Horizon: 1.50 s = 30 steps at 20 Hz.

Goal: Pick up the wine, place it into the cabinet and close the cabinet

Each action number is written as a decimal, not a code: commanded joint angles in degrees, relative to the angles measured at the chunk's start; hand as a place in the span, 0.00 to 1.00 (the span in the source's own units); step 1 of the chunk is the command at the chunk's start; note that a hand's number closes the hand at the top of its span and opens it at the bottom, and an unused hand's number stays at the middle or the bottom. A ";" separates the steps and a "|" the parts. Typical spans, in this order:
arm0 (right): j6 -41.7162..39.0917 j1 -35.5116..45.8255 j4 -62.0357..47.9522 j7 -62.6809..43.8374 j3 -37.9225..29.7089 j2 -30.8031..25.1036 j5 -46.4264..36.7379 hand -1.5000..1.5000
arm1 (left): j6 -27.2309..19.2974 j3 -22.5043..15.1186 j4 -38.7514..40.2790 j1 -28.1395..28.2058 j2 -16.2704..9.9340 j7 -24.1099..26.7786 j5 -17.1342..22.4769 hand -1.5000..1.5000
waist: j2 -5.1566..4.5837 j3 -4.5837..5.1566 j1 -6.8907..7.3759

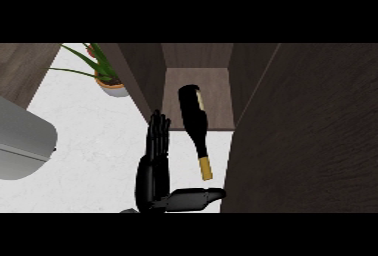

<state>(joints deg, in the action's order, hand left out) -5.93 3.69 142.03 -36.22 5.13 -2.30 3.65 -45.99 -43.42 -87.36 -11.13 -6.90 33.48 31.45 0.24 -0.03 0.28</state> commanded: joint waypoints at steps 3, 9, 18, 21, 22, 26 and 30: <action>-2.20 -0.05 1.17 -0.36 -5.27 -1.75 8.68 0.00 | -1.30 -2.08 -15.21 7.89 -6.37 -3.92 -2.73 0.00 | -0.10 -0.02 -0.01; -2.49 -4.08 6.32 -6.10 3.08 0.27 7.42 1.00 | 3.50 -2.55 -23.29 13.46 -14.40 -4.77 -2.94 0.00 | 0.06 0.01 -0.15; -9.18 -7.10 5.97 -1.24 4.22 -1.98 8.11 1.00 | 13.61 3.41 -26.92 19.92 -22.00 -3.10 -0.17 0.00 | -0.11 0.01 -0.35; -7.90 -10.05 8.79 -6.49 7.18 -0.73 12.08 1.00 | 13.97 4.26 -30.06 22.32 -23.62 -3.45 0.44 0.00 | 0.01 0.01 -0.55; -7.59 -6.64 4.51 -6.61 6.76 -0.18 13.48 1.00 | 16.69 5.16 -25.94 22.19 -22.00 -0.65 1.36 0.00 | -0.17 0.05 -0.28; -5.62 -10.32 6.70 -10.72 12.57 2.08 13.22 1.00 | 20.07 12.27 -29.27 24.78 -27.12 -0.22 5.10 0.00 | -0.06 0.07 -0.23; -4.60 -11.94 8.55 -11.81 18.77 2.30 12.18 1.00 | 21.06 16.52 -32.93 27.46 -29.04 -1.28 7.88 0.00 | -0.01 0.04 -0.19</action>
<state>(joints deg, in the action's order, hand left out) -11.36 -5.40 141.92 -43.76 20.74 0.03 8.68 -26.82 -31.92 -118.37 15.17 -33.86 33.11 36.10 0.25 0.01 0.17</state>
